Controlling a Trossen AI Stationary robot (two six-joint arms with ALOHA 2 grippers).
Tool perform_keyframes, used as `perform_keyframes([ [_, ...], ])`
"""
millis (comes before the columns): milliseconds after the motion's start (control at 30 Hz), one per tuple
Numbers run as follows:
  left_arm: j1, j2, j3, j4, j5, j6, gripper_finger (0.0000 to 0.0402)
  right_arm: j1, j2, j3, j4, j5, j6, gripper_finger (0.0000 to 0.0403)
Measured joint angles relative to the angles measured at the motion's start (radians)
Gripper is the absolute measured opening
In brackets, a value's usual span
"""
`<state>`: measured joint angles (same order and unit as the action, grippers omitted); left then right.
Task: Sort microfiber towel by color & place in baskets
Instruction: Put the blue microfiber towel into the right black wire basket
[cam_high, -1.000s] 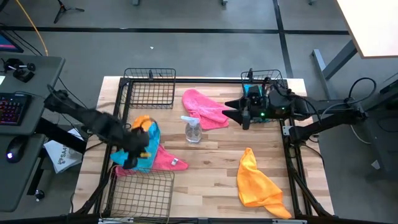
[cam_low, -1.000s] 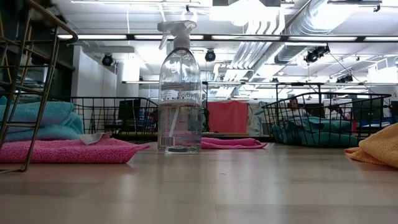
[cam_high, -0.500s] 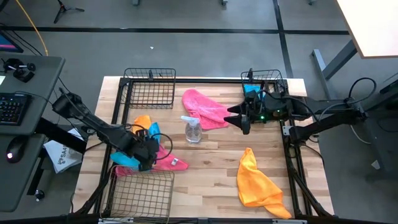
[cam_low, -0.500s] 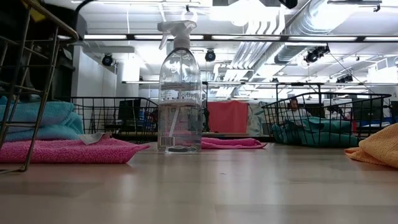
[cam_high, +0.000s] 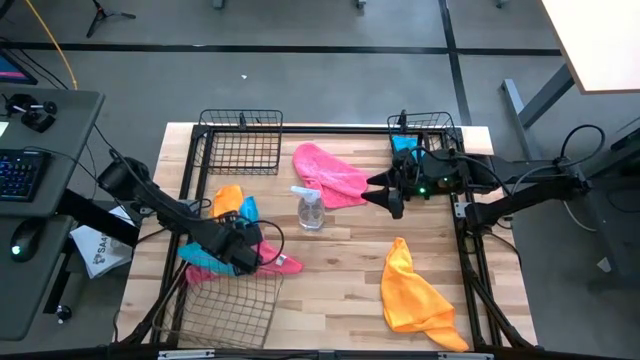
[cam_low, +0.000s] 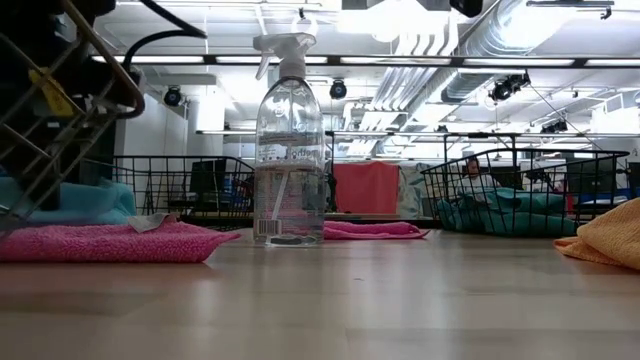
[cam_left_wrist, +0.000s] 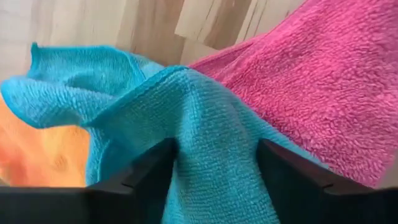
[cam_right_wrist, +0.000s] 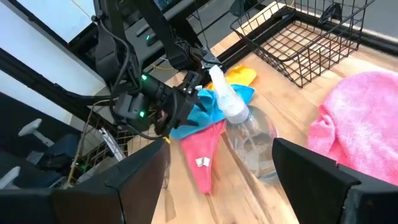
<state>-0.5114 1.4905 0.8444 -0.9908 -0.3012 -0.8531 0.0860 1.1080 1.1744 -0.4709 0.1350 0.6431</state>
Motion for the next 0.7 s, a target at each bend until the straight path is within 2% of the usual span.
perform_keyframes([
  [67, 0.000, 0.000, 0.000, 0.000, 0.000, -0.015, 0.0148, 0.000, 0.000, 0.000, 0.000, -0.005, 0.011, 0.0288],
  [167, 0.000, -0.014, 0.000, 0.001, -0.004, -0.031, 0.0048, 0.000, 0.000, 0.000, 0.000, -0.012, 0.012, 0.0288],
  [233, 0.000, -0.029, 0.000, 0.003, -0.015, -0.049, 0.0014, 0.000, 0.000, 0.000, 0.000, -0.015, 0.012, 0.0288],
  [500, 0.000, -0.118, 0.001, 0.010, -0.082, -0.104, 0.0003, 0.000, 0.000, 0.000, 0.005, -0.015, 0.012, 0.0288],
  [700, 0.000, -0.205, 0.006, 0.006, -0.089, -0.123, 0.0001, 0.000, 0.000, 0.000, 0.011, -0.015, 0.012, 0.0288],
])
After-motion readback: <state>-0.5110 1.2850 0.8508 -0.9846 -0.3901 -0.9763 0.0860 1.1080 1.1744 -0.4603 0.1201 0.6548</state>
